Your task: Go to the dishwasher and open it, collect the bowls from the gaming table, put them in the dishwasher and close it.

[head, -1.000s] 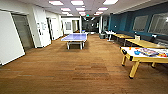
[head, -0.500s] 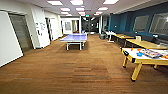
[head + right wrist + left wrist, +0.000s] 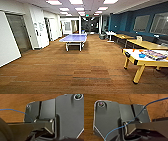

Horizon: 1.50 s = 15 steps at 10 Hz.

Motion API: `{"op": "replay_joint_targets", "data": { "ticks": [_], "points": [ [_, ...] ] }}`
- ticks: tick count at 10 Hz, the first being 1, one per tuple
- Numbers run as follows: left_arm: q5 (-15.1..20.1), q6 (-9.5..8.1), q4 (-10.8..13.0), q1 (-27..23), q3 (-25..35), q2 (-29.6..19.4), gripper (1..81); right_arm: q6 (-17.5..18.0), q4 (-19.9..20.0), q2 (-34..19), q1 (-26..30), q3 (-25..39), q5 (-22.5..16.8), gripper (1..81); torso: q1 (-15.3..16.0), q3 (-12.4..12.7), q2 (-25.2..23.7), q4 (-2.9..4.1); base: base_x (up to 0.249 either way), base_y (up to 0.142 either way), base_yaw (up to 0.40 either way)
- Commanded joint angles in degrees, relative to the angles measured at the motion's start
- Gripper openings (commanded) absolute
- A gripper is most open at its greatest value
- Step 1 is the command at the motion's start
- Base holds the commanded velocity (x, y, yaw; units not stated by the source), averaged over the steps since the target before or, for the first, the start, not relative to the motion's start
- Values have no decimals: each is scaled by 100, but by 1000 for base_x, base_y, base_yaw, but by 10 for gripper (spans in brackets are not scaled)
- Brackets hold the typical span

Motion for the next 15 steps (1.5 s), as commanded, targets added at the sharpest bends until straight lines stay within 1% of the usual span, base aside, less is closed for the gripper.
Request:
{"op": "replay_joint_targets", "data": {
  "ticks": [1, 15],
  "points": [
    [285, 32, 13, -209, 35, -20, 811, -7, -91, 17, 235, 44, -245, 811, 5, 0, 0, 0, 201, 0, 0],
    [285, 32, 13, -209, -9, 23, 811, -7, -117, 27, 235, 27, -245, 811, 5, 0, 0, 0, 201, 0, 0]
  ]
}}
